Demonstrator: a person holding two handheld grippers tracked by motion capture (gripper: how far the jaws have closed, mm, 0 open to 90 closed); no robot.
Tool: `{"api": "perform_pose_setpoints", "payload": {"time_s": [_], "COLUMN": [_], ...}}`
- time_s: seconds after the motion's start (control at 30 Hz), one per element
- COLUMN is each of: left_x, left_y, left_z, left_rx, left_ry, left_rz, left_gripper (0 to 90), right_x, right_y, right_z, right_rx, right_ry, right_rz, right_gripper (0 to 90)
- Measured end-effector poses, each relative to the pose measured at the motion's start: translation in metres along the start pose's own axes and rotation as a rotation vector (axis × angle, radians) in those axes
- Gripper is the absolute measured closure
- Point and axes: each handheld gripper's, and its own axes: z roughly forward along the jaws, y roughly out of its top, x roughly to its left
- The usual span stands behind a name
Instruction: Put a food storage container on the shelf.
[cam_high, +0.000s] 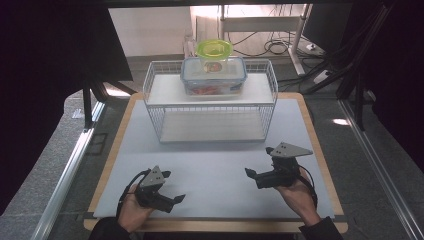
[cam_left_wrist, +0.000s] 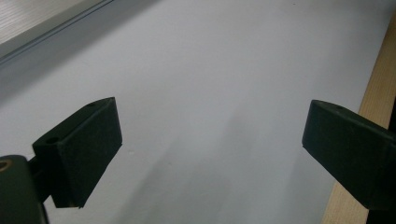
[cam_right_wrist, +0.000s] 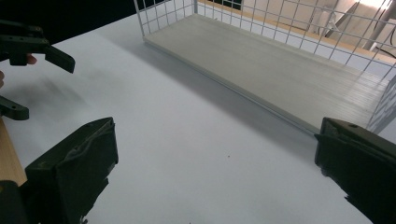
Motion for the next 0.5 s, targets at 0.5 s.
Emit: {"api": "perform_pose_setpoints", "payload": {"time_s": [0.5], "left_x": [0.0], "left_y": [0.0], "left_z": [0.0], "left_rx": [0.002], "left_ry": [0.001], "left_rz": [0.0], "left_gripper": [4.7], "right_x": [-0.002], "right_y": [-0.017], "right_z": [-0.003], "right_rx": [0.013], "right_ry": [-0.019], "right_rz": [0.008], "right_gripper": [0.0]}}
